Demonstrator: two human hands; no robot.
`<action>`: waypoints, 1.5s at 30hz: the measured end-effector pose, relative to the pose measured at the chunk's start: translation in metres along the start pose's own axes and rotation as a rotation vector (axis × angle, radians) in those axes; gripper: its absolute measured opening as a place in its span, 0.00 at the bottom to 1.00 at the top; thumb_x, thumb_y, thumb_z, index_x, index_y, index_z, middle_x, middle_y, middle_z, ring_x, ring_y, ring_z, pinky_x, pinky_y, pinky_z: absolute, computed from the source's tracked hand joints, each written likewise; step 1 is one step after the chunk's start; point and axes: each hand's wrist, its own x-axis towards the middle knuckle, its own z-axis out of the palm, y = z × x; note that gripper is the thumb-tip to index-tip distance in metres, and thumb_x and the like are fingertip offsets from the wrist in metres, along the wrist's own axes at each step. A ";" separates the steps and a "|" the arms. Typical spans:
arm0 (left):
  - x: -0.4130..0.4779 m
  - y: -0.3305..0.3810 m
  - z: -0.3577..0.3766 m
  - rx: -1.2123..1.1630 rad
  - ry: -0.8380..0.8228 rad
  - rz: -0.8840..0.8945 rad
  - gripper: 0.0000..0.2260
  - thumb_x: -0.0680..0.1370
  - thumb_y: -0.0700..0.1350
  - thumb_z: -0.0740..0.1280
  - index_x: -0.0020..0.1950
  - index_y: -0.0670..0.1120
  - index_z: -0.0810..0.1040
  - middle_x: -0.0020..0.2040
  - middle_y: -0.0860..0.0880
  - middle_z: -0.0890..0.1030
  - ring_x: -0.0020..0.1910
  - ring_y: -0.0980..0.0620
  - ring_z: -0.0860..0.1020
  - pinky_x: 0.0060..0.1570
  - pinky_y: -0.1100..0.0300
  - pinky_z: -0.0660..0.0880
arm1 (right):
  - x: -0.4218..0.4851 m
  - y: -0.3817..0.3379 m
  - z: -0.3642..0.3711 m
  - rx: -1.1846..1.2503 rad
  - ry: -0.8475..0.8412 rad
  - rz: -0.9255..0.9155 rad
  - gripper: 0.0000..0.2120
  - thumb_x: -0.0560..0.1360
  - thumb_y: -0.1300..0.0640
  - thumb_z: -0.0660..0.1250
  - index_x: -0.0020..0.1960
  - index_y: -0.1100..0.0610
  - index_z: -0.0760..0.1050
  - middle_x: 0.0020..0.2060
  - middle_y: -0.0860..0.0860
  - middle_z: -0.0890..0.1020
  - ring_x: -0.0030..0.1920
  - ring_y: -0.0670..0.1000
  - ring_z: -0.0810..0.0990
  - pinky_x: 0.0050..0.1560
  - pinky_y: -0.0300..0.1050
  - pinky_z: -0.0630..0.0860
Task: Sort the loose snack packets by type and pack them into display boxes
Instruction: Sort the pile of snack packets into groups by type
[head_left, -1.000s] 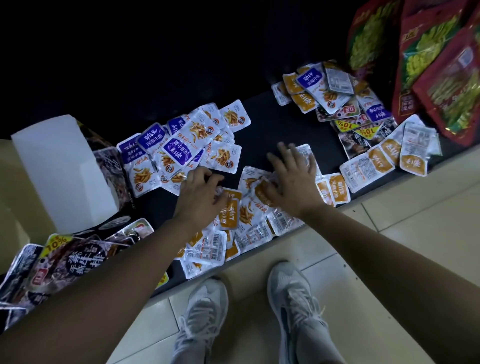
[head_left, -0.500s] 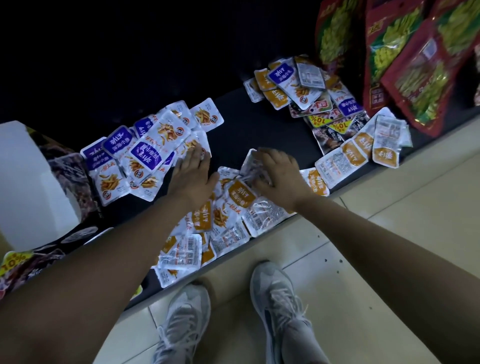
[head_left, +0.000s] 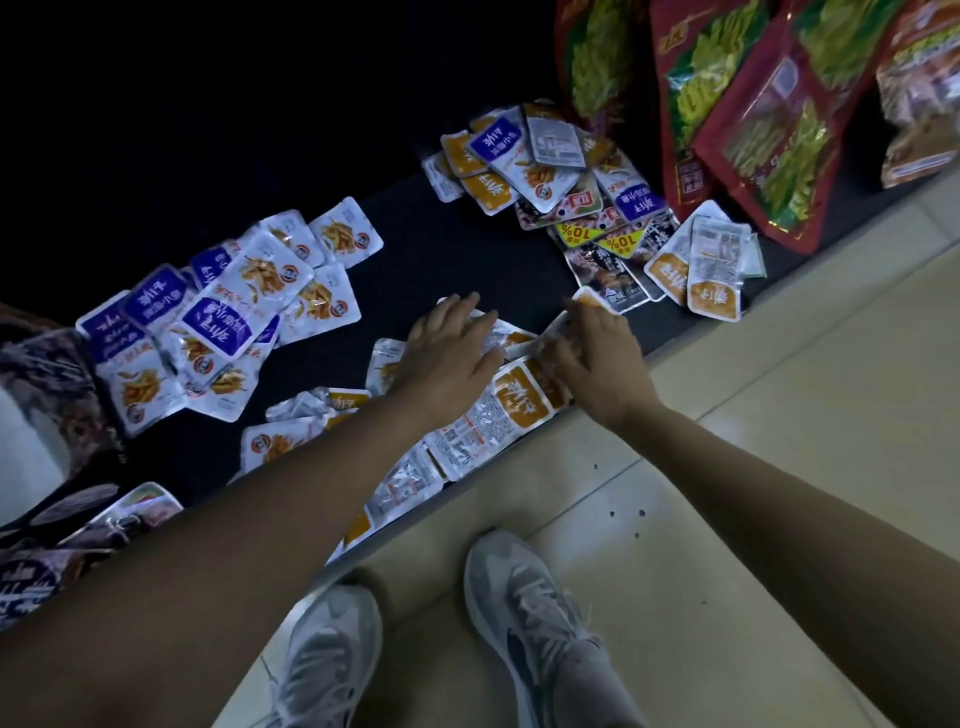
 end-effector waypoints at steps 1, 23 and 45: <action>0.002 0.003 0.000 -0.003 0.000 0.005 0.23 0.83 0.54 0.51 0.78 0.49 0.58 0.79 0.49 0.51 0.78 0.49 0.46 0.73 0.51 0.46 | 0.003 0.004 -0.005 0.032 0.034 -0.014 0.23 0.80 0.48 0.57 0.72 0.56 0.66 0.65 0.57 0.74 0.65 0.58 0.70 0.62 0.54 0.64; 0.036 0.042 0.027 -0.051 0.079 0.264 0.20 0.78 0.55 0.53 0.61 0.52 0.79 0.71 0.47 0.70 0.72 0.45 0.63 0.69 0.53 0.54 | 0.026 0.076 -0.014 -0.054 0.078 0.175 0.23 0.81 0.47 0.56 0.74 0.53 0.62 0.74 0.55 0.63 0.72 0.58 0.63 0.68 0.59 0.56; 0.032 0.042 0.015 0.044 0.124 0.234 0.25 0.77 0.54 0.64 0.72 0.49 0.66 0.78 0.47 0.56 0.76 0.45 0.55 0.72 0.49 0.54 | 0.002 0.041 -0.011 0.180 0.032 -0.058 0.19 0.76 0.47 0.55 0.60 0.55 0.75 0.46 0.52 0.84 0.47 0.54 0.82 0.57 0.56 0.73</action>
